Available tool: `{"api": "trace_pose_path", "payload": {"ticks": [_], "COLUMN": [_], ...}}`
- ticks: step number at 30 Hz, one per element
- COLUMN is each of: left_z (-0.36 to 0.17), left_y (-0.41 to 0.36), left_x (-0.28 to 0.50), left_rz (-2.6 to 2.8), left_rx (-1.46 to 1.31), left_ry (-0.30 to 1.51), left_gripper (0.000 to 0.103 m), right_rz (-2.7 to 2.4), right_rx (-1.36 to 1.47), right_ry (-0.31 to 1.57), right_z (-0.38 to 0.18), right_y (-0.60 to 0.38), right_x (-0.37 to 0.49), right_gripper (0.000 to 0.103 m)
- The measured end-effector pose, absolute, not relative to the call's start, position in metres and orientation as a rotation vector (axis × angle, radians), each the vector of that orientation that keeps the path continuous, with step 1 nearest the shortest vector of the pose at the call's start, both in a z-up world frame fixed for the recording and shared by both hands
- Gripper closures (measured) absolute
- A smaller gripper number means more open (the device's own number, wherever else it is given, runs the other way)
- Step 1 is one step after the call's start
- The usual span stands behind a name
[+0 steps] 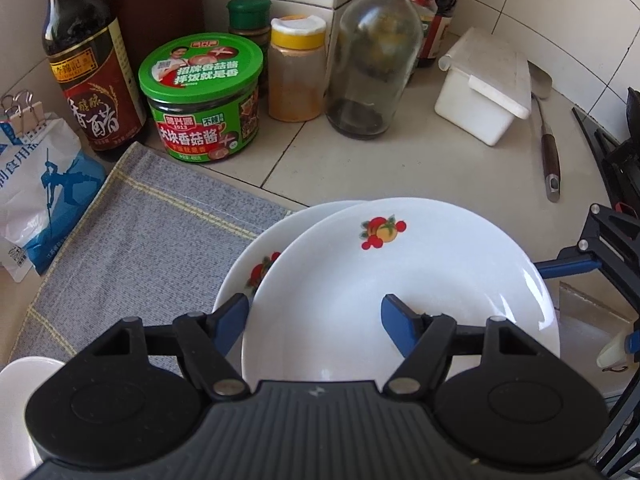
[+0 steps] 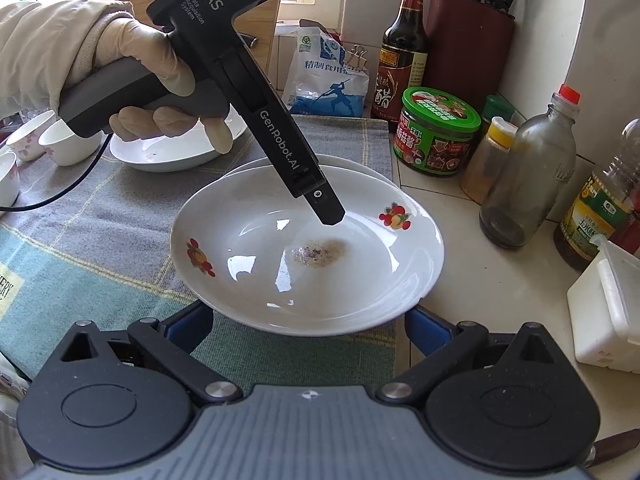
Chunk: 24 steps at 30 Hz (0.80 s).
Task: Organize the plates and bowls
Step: 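Carry the stained plate with the left tool over the shallow flower plate, then lower the stained plate onto the shallow plate and open the left tool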
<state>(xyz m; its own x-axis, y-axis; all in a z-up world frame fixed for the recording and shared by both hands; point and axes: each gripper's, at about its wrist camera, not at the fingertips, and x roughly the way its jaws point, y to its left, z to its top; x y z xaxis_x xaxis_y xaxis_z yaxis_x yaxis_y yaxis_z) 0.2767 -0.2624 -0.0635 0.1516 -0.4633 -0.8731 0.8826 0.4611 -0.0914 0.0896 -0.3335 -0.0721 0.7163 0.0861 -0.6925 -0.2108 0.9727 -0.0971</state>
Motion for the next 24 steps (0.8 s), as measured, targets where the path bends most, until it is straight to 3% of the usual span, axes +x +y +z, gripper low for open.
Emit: {"api": "trace_pose_path", "payload": {"ticks": [13,24], "left_z": [-0.029,-0.001], "left_y": [-0.223,-0.144], "left_x": [0.25,0.173], "left_rz": [-0.958,-0.731], "left_rx": [0.459,0.403], "left_ry": [0.857,0.571], "left_gripper": [0.028,0.014], "right_rz": [0.122,0.071], "right_rx": [-0.186,-0.236], "right_ry": [0.758,0.798], "right_z": [-0.063,-0.044], "right_y": [-0.325,-0.284], "right_x": [0.087,0.082], "right_gripper": [0.0,0.0]}}
